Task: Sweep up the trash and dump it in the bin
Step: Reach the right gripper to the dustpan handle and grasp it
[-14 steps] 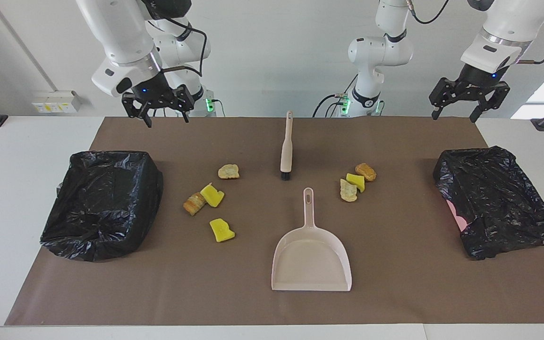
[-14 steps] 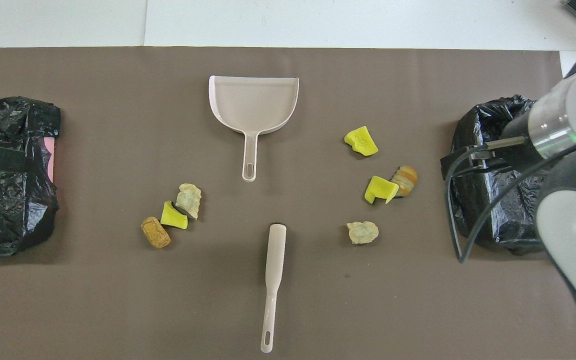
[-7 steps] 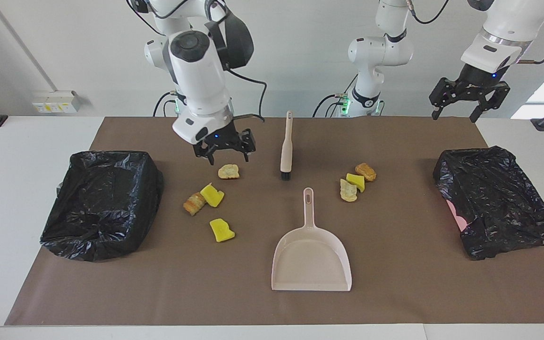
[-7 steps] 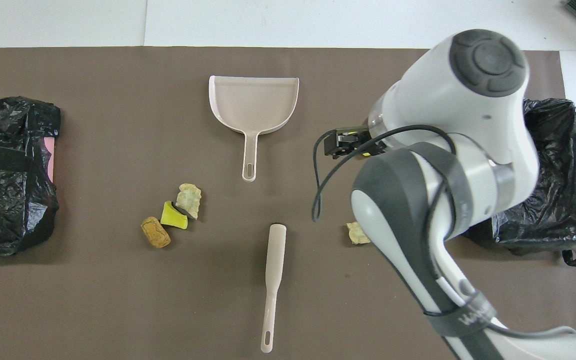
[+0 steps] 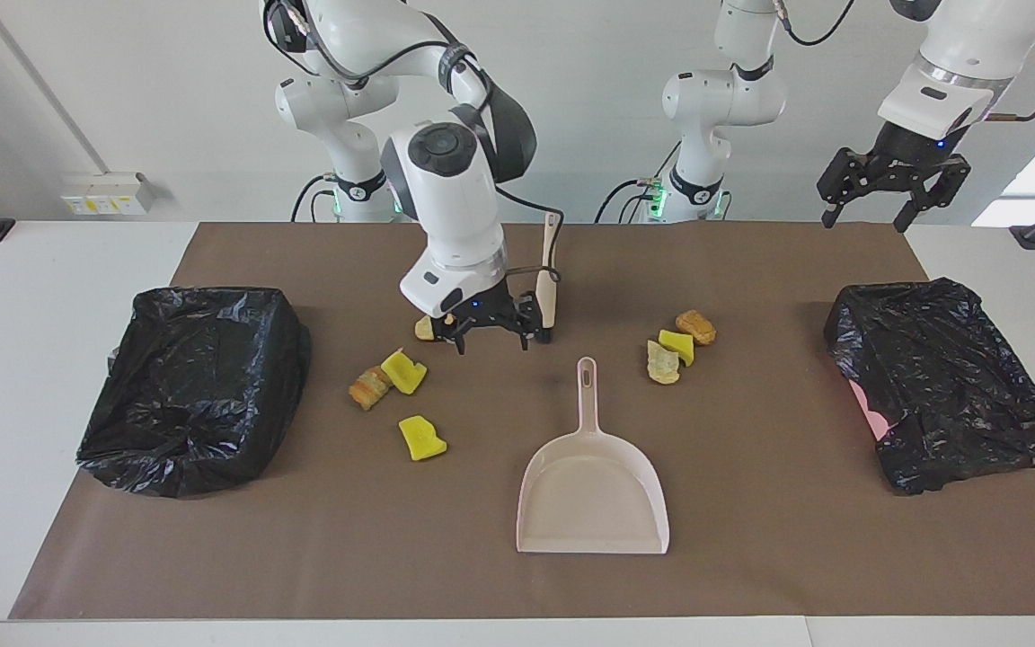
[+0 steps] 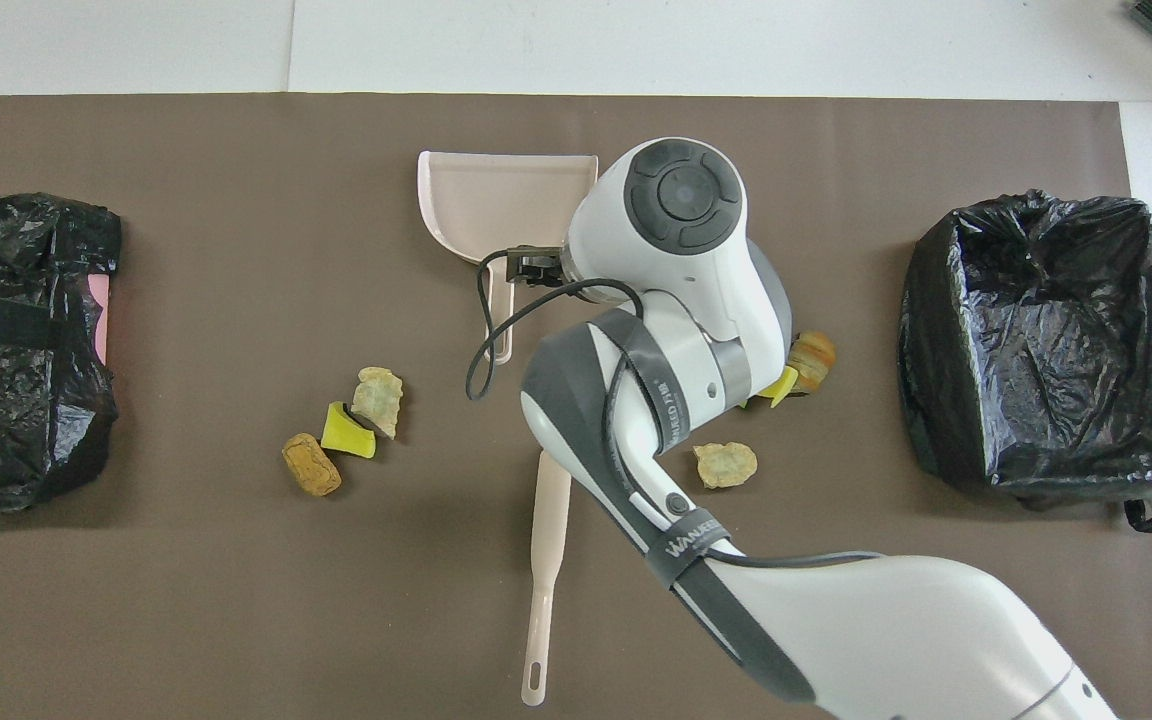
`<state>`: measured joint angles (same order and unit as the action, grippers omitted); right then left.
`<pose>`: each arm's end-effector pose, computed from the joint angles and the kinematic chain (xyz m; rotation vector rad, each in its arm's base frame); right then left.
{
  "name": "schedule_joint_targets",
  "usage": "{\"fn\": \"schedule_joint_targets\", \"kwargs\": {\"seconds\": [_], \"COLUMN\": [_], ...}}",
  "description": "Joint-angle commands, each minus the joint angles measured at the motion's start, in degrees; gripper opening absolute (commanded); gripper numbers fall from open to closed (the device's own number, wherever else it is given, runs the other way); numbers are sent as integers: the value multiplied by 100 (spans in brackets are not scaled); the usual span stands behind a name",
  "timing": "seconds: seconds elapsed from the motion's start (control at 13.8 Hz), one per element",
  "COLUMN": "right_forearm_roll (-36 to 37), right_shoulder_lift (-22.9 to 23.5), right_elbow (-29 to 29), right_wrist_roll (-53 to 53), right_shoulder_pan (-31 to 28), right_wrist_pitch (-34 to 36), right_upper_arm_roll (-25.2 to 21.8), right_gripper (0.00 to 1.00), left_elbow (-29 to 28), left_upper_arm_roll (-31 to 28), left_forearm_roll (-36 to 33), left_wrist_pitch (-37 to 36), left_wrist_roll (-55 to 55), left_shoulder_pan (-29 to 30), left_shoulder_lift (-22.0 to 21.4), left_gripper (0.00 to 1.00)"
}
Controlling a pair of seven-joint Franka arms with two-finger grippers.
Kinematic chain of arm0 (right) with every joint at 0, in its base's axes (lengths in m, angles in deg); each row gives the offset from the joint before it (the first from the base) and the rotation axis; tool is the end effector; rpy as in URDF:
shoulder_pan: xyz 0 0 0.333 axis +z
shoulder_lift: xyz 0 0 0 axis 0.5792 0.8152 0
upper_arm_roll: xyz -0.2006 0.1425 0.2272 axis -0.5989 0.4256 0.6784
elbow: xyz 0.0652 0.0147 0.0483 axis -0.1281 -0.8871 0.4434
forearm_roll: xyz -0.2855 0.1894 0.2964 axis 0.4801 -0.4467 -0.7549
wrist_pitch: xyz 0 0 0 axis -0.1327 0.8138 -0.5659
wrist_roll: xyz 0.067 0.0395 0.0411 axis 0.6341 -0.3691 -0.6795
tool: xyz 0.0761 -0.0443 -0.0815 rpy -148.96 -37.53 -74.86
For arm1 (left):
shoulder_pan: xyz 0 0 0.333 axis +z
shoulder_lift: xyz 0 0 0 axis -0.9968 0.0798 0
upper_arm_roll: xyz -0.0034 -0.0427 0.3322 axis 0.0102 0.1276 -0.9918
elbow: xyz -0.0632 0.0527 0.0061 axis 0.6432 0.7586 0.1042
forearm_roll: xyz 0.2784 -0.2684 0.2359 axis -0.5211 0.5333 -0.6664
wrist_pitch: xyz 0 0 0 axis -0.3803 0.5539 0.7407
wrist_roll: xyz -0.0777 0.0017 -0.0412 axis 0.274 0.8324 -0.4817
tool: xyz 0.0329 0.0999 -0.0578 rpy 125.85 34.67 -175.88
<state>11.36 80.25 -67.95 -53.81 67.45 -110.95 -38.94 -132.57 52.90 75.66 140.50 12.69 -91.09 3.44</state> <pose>0.6956 0.4181 0.4038 -2.9570 0.0612 -0.2274 0.5906 -0.0419 0.6801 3.1240 -0.2348 0.1082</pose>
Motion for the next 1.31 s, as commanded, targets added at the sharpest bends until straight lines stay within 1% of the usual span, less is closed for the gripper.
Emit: {"fn": "schedule_joint_targets", "kwargs": {"seconds": [0.0, 0.15, 0.29, 0.36, 0.44, 0.51, 0.58, 0.65, 0.73, 0.8, 0.87, 1.02, 1.16, 1.23], "right_forearm_roll": [-42, 115, 449, 581, 591, 600, 652, 792, 863, 872, 864, 803, 758, 749], "right_shoulder_lift": [683, 868, 1036, 1045, 1054, 1054, 1054, 1045, 1036, 1019, 975, 809, 502, 344], "right_elbow": [600, 601, 601, 601, 601, 592, 592, 592, 592, 574, 557, 539, 496, 443], "right_wrist_roll": [329, 418, 558, 559, 559, 559, 559, 550, 550, 550, 550, 497, 462, 436], "right_shoulder_pan": [336, 590, 671, 662, 645, 636, 644, 653, 662, 653, 662, 557, 320, 284], "right_wrist_pitch": [-305, -489, -534, -534, -534, -534, -526, -499, -464, -455, -447, -411, -324, -176], "right_upper_arm_roll": [-56, -91, -91, -74, -82, -91, -100, -100, -100, -91, -91, -82, -30, -30], "right_gripper": [100, 100, 100, 94, 89, 79, 61, 46, 34, 8, 0, 0, 0, 0], "left_elbow": [-64, -73, -81, -82, -90, -90, -90, -90, -99, -99, -99, -116, -151, -204], "left_upper_arm_roll": [20, 20, 20, 20, 28, 28, 28, 28, 28, 28, 28, 28, 37, 55], "left_forearm_roll": [23, 23, 23, 23, 23, 23, 31, 32, 32, 32, 32, 32, 32, 40], "left_wrist_pitch": [-222, -205, -187, -170, -161, -161, -161, -126, -126, -126, -134, -134, -126, -126], "left_wrist_roll": [-65, -48, -21, -13, -13, -13, 14, 14, 22, 23, 23, 31, 31, -3], "left_shoulder_pan": [31, 31, 40, 31, 31, 5, -22, -22, -22, -13, -13, -22, -48, -57], "left_shoulder_lift": [-119, -119, -127, -127, -127, -127, -127, -127, -127, -127, -136, -136, -145, -162], "left_gripper": [100, 100, 100, 100, 100, 100, 100, 100, 100, 100, 100, 100, 100, 100]}}
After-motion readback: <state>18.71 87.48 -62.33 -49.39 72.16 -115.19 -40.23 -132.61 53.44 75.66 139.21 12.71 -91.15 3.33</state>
